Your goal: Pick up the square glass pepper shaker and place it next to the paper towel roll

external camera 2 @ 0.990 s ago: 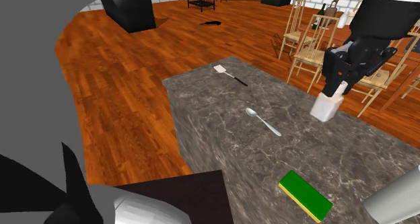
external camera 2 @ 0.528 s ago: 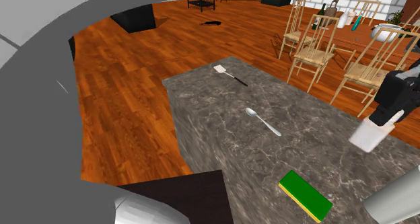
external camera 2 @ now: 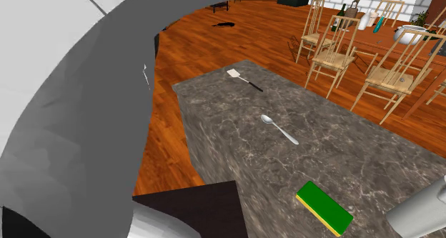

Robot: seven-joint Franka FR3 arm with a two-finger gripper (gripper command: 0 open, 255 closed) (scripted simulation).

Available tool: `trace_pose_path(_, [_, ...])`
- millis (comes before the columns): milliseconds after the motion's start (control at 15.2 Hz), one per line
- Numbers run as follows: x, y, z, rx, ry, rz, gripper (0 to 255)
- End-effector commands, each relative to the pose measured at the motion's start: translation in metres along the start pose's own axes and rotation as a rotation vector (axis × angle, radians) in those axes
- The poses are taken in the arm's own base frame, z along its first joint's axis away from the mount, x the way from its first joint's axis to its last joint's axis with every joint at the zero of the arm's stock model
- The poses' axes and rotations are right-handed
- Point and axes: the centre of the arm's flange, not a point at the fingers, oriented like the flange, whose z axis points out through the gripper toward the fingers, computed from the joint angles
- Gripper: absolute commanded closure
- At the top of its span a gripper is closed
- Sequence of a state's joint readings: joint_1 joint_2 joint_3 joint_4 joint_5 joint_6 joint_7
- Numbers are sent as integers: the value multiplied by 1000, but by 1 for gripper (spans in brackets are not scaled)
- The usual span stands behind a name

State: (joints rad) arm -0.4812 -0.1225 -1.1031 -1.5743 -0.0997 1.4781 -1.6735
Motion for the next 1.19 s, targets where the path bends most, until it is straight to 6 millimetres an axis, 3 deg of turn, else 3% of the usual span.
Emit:
trace_pose_path(0, [-26, 6, -4, -2, -1, -4, 255])
trace_pose_path(198, [-61, 16, -5, -2, -1, -4, 255])
trace_pose_path(1122, [-62, 19, 69, -2, -1, -4, 255])
